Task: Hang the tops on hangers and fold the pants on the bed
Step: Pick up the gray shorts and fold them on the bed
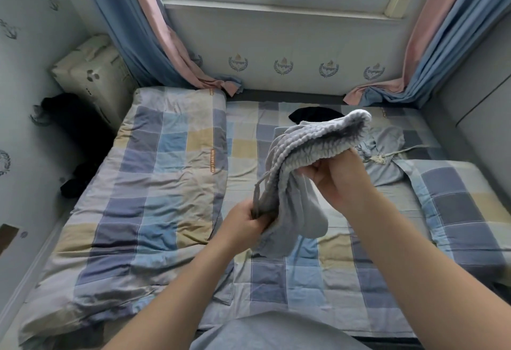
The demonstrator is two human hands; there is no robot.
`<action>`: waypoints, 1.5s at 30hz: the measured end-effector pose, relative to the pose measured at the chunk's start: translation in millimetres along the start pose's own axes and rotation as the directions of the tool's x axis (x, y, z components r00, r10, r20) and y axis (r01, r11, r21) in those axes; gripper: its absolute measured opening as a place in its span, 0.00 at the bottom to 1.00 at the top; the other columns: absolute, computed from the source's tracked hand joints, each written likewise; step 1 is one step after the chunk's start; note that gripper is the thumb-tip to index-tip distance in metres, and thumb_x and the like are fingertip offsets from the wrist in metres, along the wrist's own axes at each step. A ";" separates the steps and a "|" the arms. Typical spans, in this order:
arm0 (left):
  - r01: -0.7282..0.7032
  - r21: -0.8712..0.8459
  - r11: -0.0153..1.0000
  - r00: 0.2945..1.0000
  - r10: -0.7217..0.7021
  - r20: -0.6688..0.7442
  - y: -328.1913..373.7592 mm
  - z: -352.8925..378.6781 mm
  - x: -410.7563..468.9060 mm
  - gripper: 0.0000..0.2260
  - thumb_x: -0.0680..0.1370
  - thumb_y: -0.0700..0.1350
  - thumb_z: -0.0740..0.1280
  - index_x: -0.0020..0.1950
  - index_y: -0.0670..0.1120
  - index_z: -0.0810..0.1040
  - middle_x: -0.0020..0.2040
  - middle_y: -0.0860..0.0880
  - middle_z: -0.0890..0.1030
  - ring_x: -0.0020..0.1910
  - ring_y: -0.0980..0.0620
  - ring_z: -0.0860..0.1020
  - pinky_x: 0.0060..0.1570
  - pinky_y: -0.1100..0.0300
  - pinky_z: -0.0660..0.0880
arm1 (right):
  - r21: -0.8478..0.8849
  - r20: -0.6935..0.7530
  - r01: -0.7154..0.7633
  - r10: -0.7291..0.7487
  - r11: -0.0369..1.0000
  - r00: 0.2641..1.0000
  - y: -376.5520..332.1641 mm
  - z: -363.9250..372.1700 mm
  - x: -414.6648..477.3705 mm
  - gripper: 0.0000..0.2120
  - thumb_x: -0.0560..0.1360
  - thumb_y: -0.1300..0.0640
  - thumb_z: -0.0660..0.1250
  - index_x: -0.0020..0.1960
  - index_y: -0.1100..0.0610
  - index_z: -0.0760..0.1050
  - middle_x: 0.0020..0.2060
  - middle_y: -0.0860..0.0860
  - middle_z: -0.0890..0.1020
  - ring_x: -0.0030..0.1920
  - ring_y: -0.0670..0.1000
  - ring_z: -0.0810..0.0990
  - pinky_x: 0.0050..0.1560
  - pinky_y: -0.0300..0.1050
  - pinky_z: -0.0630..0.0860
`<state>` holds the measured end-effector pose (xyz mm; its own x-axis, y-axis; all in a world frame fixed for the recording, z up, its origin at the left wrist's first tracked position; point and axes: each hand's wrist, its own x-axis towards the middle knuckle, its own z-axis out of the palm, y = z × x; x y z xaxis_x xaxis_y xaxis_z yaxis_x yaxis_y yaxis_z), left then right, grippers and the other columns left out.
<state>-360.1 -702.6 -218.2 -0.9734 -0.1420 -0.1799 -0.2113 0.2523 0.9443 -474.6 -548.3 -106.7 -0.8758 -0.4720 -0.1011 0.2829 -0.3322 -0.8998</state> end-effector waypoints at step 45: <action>-0.386 -0.210 0.898 0.919 0.355 -0.172 68.6 -86.1 -27.6 0.14 0.70 0.30 0.65 0.35 0.47 0.82 0.53 0.41 0.84 0.55 0.41 0.82 0.56 0.49 0.79 | -0.734 0.376 0.048 0.347 0.678 0.859 52.7 28.1 25.2 0.16 0.73 0.78 0.61 0.60 0.73 0.74 0.50 0.60 0.81 0.51 0.51 0.78 0.57 0.49 0.76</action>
<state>-340.1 -763.8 -124.6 -0.9543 -0.2056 0.2170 0.2044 0.0806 0.9756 -470.7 -600.7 -144.7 -0.5072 -0.8279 -0.2393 -0.1370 0.3516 -0.9261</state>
